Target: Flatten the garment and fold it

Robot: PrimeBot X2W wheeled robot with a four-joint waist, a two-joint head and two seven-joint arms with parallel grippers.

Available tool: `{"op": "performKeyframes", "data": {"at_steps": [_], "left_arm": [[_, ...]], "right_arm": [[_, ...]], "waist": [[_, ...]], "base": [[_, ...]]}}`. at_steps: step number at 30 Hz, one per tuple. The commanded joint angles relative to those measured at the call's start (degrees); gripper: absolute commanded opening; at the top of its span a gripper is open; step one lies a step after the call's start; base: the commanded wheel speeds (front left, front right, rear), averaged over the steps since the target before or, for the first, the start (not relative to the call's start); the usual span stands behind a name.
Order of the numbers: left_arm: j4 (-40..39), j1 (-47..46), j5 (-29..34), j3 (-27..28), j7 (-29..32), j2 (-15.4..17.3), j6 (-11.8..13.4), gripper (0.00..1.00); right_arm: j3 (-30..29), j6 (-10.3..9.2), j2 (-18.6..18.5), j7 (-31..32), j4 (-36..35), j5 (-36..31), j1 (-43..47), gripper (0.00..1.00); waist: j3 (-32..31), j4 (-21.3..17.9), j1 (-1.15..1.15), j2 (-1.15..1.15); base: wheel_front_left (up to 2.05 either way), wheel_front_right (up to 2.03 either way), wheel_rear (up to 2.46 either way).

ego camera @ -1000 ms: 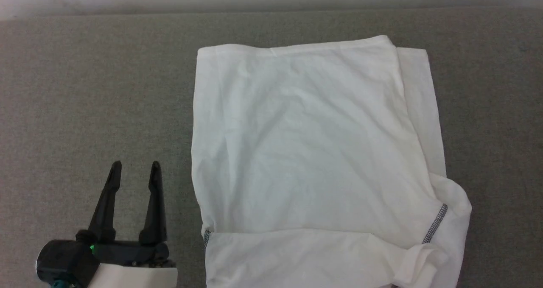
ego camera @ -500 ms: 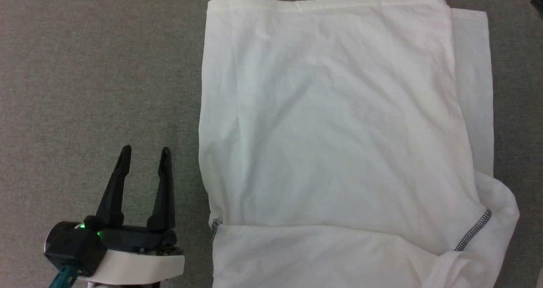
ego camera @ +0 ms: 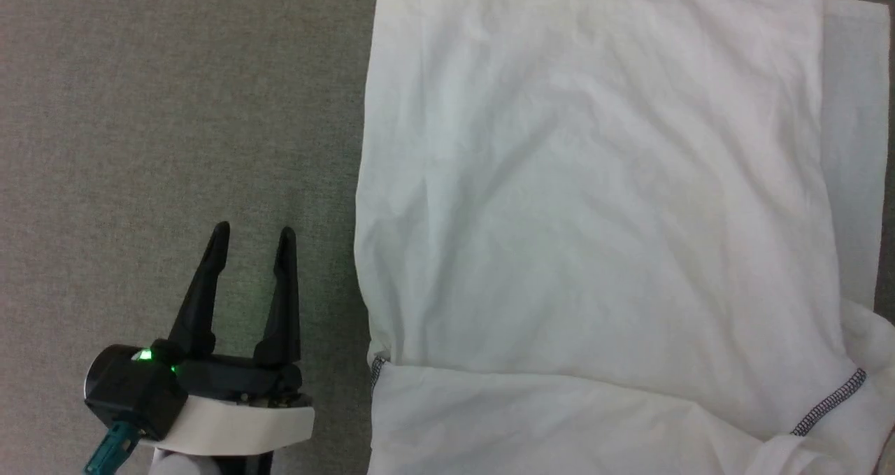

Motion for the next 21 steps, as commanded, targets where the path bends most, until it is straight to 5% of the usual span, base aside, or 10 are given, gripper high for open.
{"op": "performKeyframes", "data": {"at_steps": [1, 21], "left_arm": [[-0.13, -1.23, 0.62, 0.13, -0.28, -0.27, -0.42, 1.00], [1.04, -2.81, 0.66, -0.62, -0.28, -1.53, -1.21, 1.00]], "right_arm": [[-0.59, -0.04, 0.30, 0.00, 0.13, -0.53, 0.60, 1.00], [-2.93, -0.04, 2.25, -3.57, 0.32, -4.75, 1.03, 1.00]], "waist": [[0.45, 0.60, 0.00, 0.00], [3.20, 3.17, 0.00, 0.00]], "base": [[0.00, 0.00, 0.00], [0.00, 0.00, 0.00]]}}
